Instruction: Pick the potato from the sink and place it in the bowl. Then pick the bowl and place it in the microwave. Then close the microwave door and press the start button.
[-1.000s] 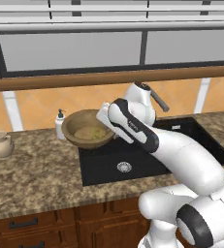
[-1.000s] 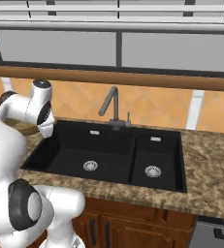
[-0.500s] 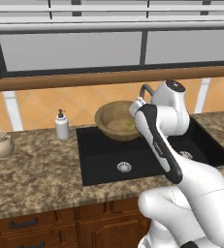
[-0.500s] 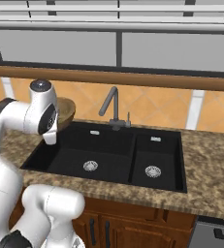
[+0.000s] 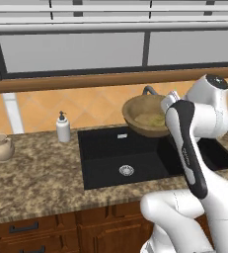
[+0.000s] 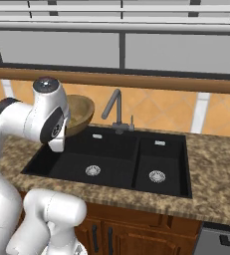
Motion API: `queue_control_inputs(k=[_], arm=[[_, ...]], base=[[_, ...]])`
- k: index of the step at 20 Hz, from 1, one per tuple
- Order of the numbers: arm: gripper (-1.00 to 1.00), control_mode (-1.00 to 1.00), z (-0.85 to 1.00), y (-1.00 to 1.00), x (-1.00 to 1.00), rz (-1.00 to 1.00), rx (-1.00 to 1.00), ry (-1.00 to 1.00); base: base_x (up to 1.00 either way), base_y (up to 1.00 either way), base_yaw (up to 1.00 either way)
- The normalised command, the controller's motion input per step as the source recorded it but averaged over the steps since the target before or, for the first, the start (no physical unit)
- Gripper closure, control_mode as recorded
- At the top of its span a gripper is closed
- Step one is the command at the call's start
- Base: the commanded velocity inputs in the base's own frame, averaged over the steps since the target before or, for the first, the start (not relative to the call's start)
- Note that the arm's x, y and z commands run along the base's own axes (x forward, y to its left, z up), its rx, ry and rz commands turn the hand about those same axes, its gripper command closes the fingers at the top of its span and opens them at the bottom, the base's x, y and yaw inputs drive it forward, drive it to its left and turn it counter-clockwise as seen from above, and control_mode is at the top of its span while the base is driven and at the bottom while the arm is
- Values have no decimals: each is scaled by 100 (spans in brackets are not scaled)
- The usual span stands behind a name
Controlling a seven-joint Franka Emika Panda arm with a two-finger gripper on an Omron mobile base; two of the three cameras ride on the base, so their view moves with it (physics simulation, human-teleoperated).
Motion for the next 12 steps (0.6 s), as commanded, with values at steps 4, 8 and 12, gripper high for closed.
queue_control_inputs(k=[4, 8, 12], arm=[[100, -100, 48, -41, -50, 0, 4, 0], [100, -100, 18, -48, -46, -3, 1, 0], [100, -100, 26, -22, -56, -7, 0, -1]], base=[[0, 0, 0], [0, 0, 0], [0, 0, 0]])
